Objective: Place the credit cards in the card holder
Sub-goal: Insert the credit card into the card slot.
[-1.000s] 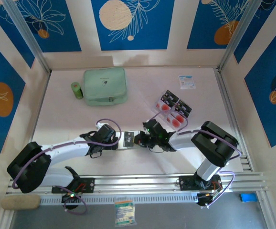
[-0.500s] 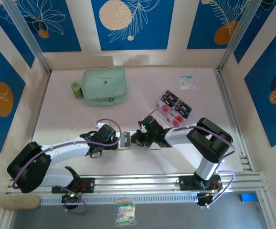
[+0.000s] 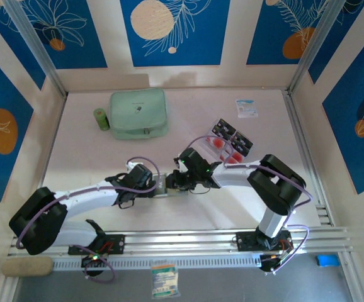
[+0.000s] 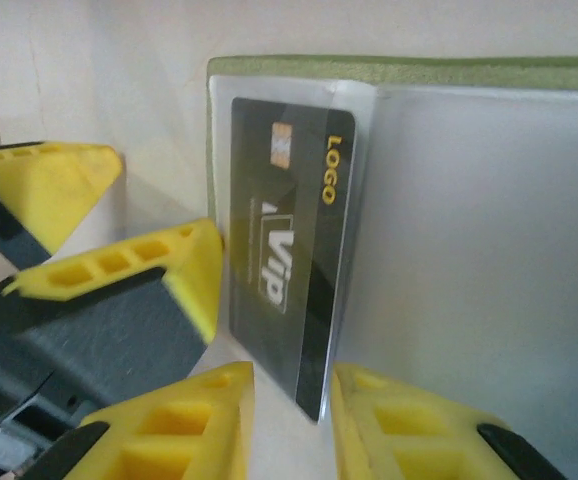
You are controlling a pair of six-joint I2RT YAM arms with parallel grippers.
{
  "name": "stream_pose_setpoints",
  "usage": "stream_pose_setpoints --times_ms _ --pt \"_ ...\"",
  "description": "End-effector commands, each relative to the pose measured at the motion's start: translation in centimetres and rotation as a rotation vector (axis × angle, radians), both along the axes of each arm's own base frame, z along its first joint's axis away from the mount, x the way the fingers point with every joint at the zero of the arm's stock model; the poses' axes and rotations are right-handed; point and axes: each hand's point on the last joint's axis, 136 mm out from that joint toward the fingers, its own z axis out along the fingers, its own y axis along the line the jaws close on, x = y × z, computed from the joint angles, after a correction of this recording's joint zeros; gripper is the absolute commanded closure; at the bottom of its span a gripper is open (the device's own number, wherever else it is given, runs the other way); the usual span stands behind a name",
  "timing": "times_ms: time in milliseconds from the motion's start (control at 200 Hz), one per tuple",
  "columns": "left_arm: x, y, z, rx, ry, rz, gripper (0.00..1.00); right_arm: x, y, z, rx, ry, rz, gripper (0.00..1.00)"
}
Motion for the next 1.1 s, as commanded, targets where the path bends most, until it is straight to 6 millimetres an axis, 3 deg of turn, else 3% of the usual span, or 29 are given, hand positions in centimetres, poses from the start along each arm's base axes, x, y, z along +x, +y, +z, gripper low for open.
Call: stream_pose_setpoints --times_ms 0,215,420,810,1095 --pt "-0.1 0.9 0.0 0.003 -0.007 0.036 0.0 0.2 -1.0 1.2 -0.039 -0.045 0.021 0.78" --pt "-0.2 1.3 0.3 -0.005 -0.026 0.062 0.0 0.8 0.7 1.2 -0.054 -0.049 0.049 1.0" --pt "-0.1 1.7 0.5 0.005 -0.038 0.078 0.0 1.0 1.7 -0.1 -0.08 -0.038 0.054 1.0" --pt "-0.1 1.9 0.3 0.011 -0.039 0.093 0.0 0.6 1.9 -2.1 -0.15 -0.015 0.055 1.0" --pt "0.1 1.9 0.8 0.01 -0.052 0.094 0.0 0.0 3.6 -2.4 -0.15 -0.004 0.081 1.0"
